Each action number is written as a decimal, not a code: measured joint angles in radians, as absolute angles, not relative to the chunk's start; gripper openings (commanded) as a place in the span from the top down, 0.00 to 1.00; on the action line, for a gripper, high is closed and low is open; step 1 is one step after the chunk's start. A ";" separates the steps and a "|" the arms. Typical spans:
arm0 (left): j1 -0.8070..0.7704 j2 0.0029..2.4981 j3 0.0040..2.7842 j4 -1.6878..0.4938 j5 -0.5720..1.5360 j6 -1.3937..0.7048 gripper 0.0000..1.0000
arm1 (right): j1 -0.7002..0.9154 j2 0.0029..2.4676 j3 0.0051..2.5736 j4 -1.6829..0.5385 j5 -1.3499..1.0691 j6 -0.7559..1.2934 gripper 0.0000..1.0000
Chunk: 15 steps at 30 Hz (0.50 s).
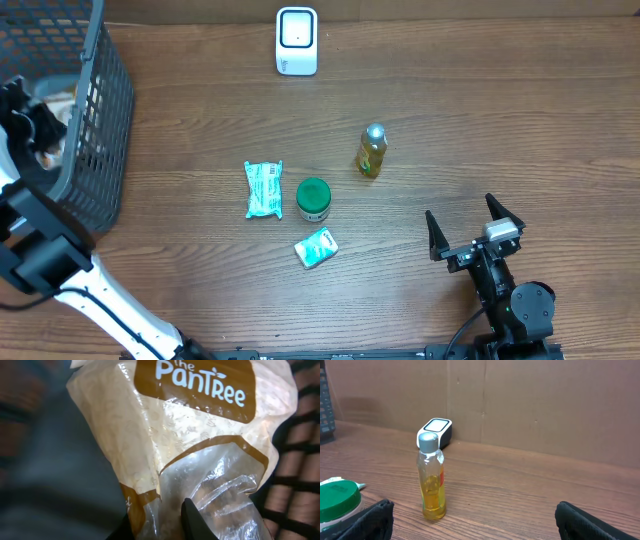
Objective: Scan the item barcode
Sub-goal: 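Reach the left gripper back into the basket and grasp the PanTree packet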
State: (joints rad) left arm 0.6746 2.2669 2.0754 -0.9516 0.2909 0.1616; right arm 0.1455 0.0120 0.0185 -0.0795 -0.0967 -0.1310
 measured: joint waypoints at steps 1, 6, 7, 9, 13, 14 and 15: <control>0.675 2.226 2.076 -0.949 0.286 0.147 0.96 | 0.146 0.012 0.019 -0.080 -0.097 -0.131 0.00; 0.675 2.010 2.100 -0.942 0.276 0.075 0.96 | 0.146 0.012 0.019 -0.080 -0.097 -0.131 0.00; 0.675 1.962 2.106 -0.940 0.276 0.057 0.96 | 0.146 0.012 0.019 -0.080 -0.097 -0.131 0.00; 0.675 1.883 2.114 -0.939 0.277 0.031 0.96 | 0.145 0.012 0.019 -0.080 -0.097 -0.131 0.00; 0.675 1.748 2.122 -0.964 0.299 -0.012 0.95 | 0.146 0.012 0.019 -0.080 -0.097 -0.131 0.00; 0.673 1.722 2.122 -0.986 0.313 -0.022 0.95 | 0.145 0.012 0.019 -0.080 -0.097 -0.131 0.00; 0.671 1.699 2.122 -1.015 0.327 -0.028 0.95 | 0.146 0.012 0.019 -0.080 -0.097 -0.131 0.00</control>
